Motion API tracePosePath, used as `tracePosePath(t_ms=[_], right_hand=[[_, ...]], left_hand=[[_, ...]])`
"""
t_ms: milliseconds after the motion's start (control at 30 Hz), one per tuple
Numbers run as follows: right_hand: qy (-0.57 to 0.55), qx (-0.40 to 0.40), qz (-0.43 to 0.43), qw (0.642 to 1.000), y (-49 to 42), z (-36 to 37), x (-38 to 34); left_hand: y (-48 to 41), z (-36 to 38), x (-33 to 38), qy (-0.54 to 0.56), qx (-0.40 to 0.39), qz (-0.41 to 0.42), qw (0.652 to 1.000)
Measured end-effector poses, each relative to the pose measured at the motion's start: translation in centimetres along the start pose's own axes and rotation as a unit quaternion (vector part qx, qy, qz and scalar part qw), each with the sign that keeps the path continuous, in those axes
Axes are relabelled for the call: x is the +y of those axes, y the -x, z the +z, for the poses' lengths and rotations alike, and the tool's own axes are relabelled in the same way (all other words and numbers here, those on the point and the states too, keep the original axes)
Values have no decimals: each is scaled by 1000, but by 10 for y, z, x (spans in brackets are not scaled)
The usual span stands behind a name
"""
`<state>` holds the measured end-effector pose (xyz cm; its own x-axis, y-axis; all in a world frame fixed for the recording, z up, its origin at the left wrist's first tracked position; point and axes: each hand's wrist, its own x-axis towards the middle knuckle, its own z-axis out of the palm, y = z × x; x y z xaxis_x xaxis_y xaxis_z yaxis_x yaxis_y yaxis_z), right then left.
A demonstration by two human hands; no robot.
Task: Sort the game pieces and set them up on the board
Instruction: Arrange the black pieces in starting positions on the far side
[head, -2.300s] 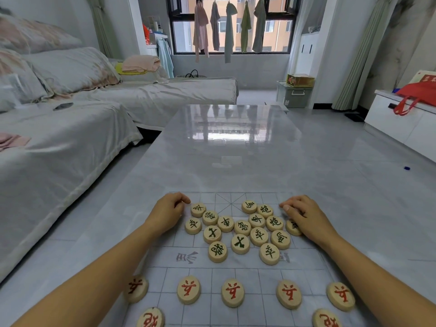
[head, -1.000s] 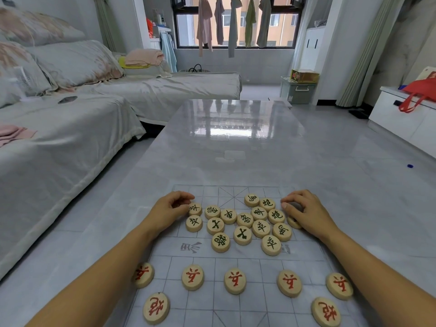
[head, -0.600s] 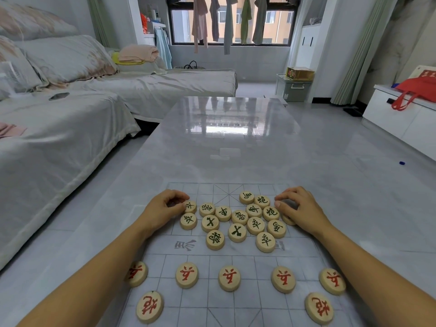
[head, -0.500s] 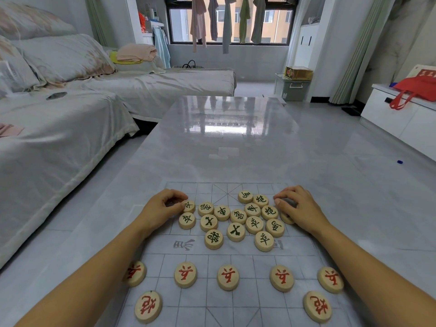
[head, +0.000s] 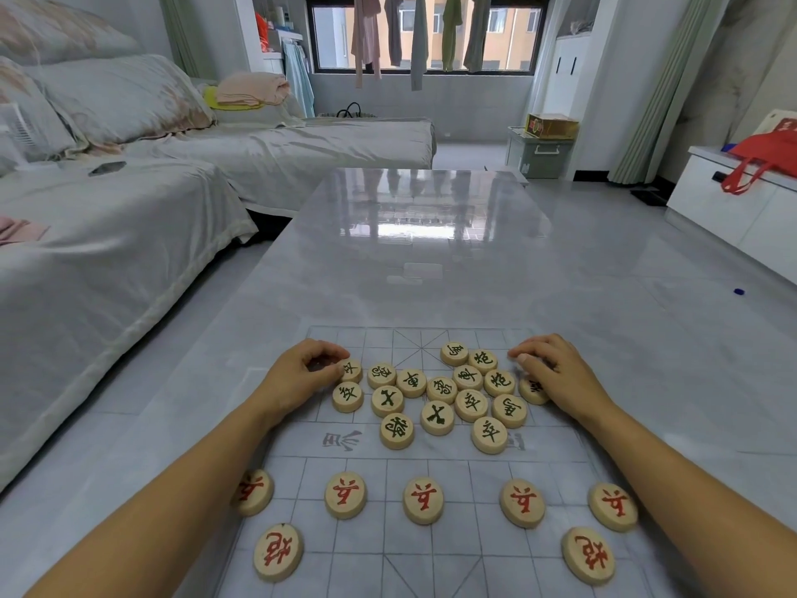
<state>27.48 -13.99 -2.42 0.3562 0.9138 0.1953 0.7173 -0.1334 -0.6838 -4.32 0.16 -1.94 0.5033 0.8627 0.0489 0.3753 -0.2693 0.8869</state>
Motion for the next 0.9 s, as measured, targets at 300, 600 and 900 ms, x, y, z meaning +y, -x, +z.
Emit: tracePosePath(t_ms=[300,600,900], right_hand=[[129,-20,-58,990,11,-3,-30],[340,-166,-142,915,53,64,-144],[212,-152,-57,964,-32,23,-121]], left_hand=[[-1,-3,-1,-4,-4,0,1000],[2,-2,-1,-2,0,-1,1000],[0,-2,-2,6,-8,2,1000]])
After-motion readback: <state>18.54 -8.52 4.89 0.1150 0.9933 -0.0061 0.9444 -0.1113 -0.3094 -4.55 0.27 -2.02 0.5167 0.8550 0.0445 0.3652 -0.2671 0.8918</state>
